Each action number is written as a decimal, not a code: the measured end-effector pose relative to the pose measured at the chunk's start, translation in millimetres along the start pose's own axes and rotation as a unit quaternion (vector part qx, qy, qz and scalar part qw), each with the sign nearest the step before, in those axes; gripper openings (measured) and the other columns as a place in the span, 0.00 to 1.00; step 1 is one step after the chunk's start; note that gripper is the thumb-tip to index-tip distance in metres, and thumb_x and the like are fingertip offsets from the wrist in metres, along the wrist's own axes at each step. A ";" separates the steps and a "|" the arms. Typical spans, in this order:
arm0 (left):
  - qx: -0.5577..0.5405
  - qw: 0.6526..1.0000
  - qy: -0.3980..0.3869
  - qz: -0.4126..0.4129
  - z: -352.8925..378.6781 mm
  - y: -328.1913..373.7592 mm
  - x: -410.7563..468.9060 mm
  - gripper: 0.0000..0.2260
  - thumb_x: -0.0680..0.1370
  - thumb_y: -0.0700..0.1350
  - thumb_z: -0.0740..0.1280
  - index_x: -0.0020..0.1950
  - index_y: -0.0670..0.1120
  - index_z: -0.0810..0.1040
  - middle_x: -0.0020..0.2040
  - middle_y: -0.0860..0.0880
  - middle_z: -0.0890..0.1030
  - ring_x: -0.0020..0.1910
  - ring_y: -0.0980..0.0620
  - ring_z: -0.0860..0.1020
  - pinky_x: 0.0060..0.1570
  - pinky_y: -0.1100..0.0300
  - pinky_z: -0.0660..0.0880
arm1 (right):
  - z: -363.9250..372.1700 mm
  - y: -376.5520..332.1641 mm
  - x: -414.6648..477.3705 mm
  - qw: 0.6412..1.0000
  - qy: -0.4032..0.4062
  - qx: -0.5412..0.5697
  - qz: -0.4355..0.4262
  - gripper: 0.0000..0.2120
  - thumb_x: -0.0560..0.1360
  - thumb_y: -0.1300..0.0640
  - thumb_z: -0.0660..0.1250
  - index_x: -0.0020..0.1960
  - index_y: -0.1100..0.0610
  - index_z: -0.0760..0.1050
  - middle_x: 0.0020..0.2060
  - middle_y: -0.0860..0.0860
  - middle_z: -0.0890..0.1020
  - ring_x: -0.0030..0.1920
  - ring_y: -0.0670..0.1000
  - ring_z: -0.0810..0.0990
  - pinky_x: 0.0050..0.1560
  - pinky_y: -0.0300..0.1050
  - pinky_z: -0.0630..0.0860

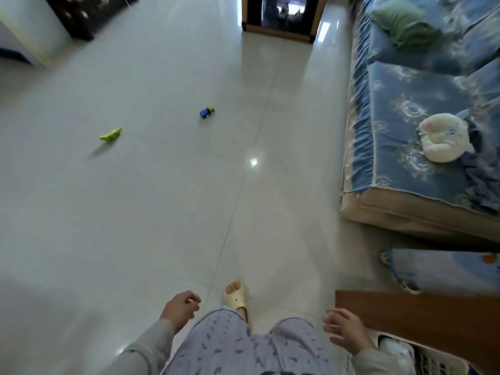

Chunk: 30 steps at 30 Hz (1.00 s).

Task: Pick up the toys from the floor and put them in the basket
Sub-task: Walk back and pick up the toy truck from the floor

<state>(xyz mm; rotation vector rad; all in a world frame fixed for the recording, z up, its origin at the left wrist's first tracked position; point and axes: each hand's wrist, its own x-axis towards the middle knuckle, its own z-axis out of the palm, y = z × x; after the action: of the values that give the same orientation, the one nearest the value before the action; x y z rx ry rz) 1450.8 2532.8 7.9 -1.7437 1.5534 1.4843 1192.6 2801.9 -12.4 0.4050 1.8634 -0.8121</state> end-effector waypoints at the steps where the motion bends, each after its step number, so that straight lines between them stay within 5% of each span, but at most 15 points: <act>1: -0.003 1.000 -0.005 0.018 -11.9 19.1 8.9 0.07 0.74 0.33 0.61 0.42 0.42 0.76 0.44 0.40 0.79 0.34 0.48 0.73 0.25 0.68 0.67 | 2.0 -9.3 5.2 1.000 0.009 0.019 0.007 0.06 0.78 0.62 0.61 0.51 0.62 0.74 0.40 0.59 0.78 0.38 0.55 0.77 0.35 0.43 0.69; 5: -0.015 0.998 -0.004 0.059 -52.3 85.2 40.8 0.06 0.75 0.34 0.61 0.46 0.42 0.76 0.45 0.41 0.79 0.37 0.47 0.75 0.29 0.64 0.67 | 10.7 -45.6 25.8 0.998 0.037 0.034 0.026 0.05 0.77 0.62 0.62 0.47 0.60 0.75 0.38 0.58 0.79 0.35 0.56 0.77 0.34 0.42 0.70; 9: -0.057 0.996 0.001 0.062 -76.4 130.7 68.8 0.06 0.76 0.36 0.59 0.47 0.42 0.76 0.44 0.42 0.79 0.36 0.48 0.75 0.33 0.61 0.66 | 23.1 -95.0 45.4 0.999 0.032 0.033 0.019 0.05 0.77 0.64 0.61 0.46 0.60 0.74 0.35 0.58 0.78 0.32 0.54 0.75 0.20 0.34 0.68; 15: -0.116 0.993 0.011 0.014 -89.0 166.3 112.9 0.07 0.76 0.35 0.59 0.44 0.44 0.76 0.41 0.45 0.79 0.35 0.49 0.75 0.34 0.62 0.66 | 52.1 -214.8 86.3 0.998 -0.016 -0.061 -0.009 0.06 0.78 0.63 0.60 0.45 0.58 0.74 0.37 0.56 0.78 0.35 0.53 0.76 0.34 0.42 0.68; 23: -0.192 0.972 0.052 -0.122 -104.5 188.2 140.3 0.05 0.74 0.34 0.62 0.44 0.40 0.78 0.38 0.42 0.78 0.32 0.48 0.72 0.32 0.62 0.63 | 93.6 -414.2 127.6 0.976 -0.093 -0.177 -0.089 0.05 0.77 0.66 0.59 0.49 0.62 0.73 0.35 0.56 0.76 0.32 0.52 0.73 0.32 0.39 0.65; 30: -0.225 0.956 0.093 -0.164 -127.8 227.2 163.0 0.05 0.74 0.34 0.64 0.42 0.37 0.80 0.45 0.38 0.82 0.42 0.44 0.76 0.40 0.60 0.70 | 131.0 -535.7 152.5 0.947 -0.132 -0.262 -0.131 0.06 0.77 0.66 0.59 0.51 0.61 0.73 0.36 0.55 0.77 0.32 0.51 0.74 0.32 0.39 0.66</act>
<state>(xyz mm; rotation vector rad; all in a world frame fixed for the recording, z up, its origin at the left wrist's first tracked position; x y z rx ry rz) 1281.6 2276.5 -4.4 -2.3210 0.9740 1.6199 892.9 2314.7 4.6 -0.2817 1.8096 -0.4790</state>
